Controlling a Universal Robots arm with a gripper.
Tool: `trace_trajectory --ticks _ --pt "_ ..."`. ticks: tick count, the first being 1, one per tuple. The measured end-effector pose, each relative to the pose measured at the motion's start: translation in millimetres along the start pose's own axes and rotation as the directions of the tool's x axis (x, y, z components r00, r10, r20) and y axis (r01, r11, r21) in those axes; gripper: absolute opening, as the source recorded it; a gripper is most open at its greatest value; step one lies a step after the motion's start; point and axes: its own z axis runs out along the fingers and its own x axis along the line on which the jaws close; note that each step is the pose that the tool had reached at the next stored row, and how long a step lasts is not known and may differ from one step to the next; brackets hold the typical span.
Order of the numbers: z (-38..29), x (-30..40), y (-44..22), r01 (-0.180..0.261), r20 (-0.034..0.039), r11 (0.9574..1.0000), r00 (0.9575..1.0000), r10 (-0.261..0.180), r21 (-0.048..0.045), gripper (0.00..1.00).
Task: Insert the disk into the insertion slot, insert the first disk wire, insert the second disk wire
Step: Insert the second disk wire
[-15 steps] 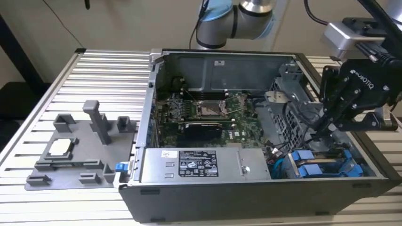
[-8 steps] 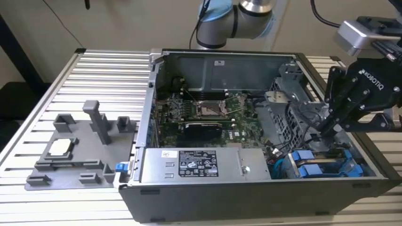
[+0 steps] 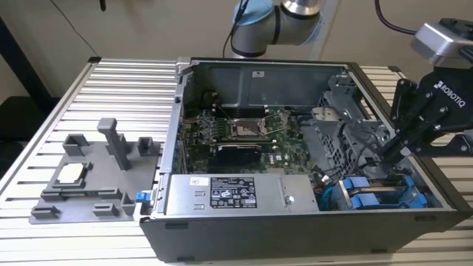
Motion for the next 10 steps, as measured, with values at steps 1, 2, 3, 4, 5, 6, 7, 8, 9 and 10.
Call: trace_trajectory --ticks 1,2,3,4,5,6,7,8,9,10 --pt "-0.2 0.6 -1.6 0.0 0.0009 1.0 1.0 0.0 -0.0019 0.16" --pt "-0.2 1.2 -2.9 0.0 0.002 1.0 1.0 0.0 -0.0027 0.16" --pt "-0.1 1.7 -3.8 0.001 0.0032 1.0 1.0 -0.001 -0.0028 0.16" --pt "0.3 2.2 -4.4 0.001 0.0038 1.0 1.0 -0.001 -0.0029 0.16" --pt "0.8 2.6 -4.9 0.001 0.0046 1.0 1.0 -0.001 -0.0029 0.16" --pt "1.4 2.9 -5.5 0.001 0.0056 1.0 1.0 -0.001 -0.003 0.16" --pt "2.2 3.1 -5.9 0.002 0.0067 1.0 1.0 -0.002 -0.0029 0.16" --pt "2.9 3.3 -6.2 0.002 0.008 1.0 1.0 -0.002 -0.0028 0.16" --pt "3.8 3.6 -6.6 0.002 0.0096 1.0 1.0 -0.002 -0.0028 0.16" --pt "4.8 3.8 -6.9 0.002 0.0114 1.0 0.9999 -0.002 -0.0028 0.16"
